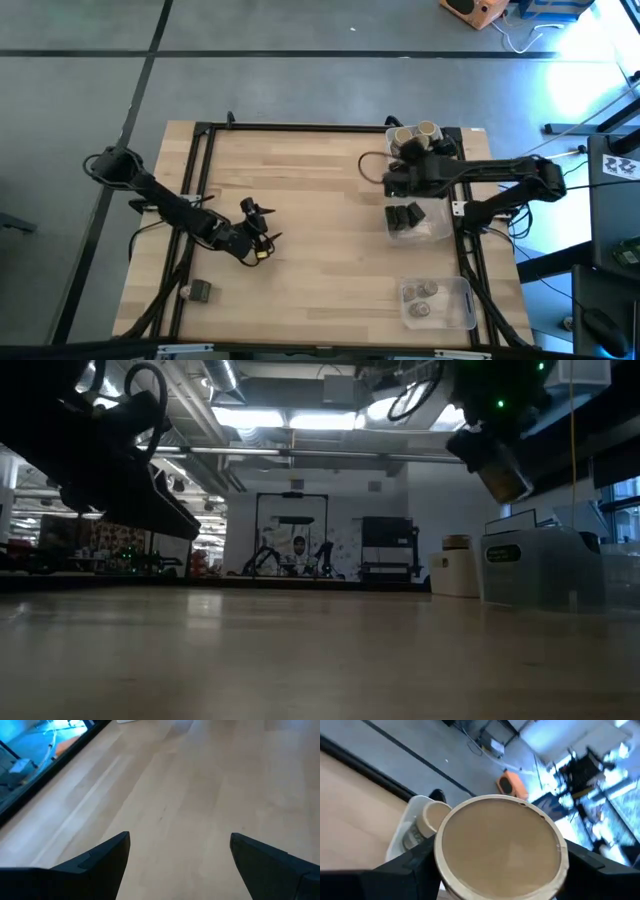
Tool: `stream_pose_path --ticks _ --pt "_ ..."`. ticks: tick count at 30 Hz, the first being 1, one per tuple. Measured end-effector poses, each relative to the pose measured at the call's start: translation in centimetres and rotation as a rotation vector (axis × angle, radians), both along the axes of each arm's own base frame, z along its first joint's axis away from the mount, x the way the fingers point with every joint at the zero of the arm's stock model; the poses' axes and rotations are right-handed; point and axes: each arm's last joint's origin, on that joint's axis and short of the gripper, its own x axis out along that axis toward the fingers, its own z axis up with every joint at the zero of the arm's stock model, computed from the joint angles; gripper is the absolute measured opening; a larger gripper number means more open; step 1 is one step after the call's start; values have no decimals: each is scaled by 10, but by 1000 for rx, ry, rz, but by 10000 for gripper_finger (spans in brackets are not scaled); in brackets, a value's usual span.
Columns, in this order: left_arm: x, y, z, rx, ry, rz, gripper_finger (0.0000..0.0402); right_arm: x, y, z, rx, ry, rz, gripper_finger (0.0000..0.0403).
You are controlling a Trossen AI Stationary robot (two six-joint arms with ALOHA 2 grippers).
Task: Sort spices by type
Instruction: Put the brown seasoning bottle into the white bin
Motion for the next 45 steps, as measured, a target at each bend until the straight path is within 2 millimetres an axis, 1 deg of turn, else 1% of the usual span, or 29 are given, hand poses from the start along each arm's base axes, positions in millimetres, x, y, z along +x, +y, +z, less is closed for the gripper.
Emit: stream_pose_path --ticks 4,10,15,20,23,29,36,40,45 --pt "2 6 0 46 28 -1 327 -8 -17 -11 35 -90 -34 280" --pt "6 17 0 132 85 -2 327 -4 -44 -39 82 -158 -8 280" --pt "9 27 0 199 134 1 327 -10 -68 -59 63 -201 -51 280" --pt "10 34 0 223 156 19 327 -20 -83 -78 64 -263 -93 280" --pt "11 38 0 230 163 31 327 -23 -90 -87 45 -334 -95 280" --pt "12 44 0 224 164 60 327 -30 -95 -99 7 -418 -118 280" --pt "12 45 0 222 161 65 327 -34 -92 -109 6 -458 -138 280" --pt "12 45 0 221 160 65 327 -32 -91 -108 -13 -439 -127 280" --pt "12 45 0 218 160 66 327 -27 -94 -102 -22 -423 -91 280"
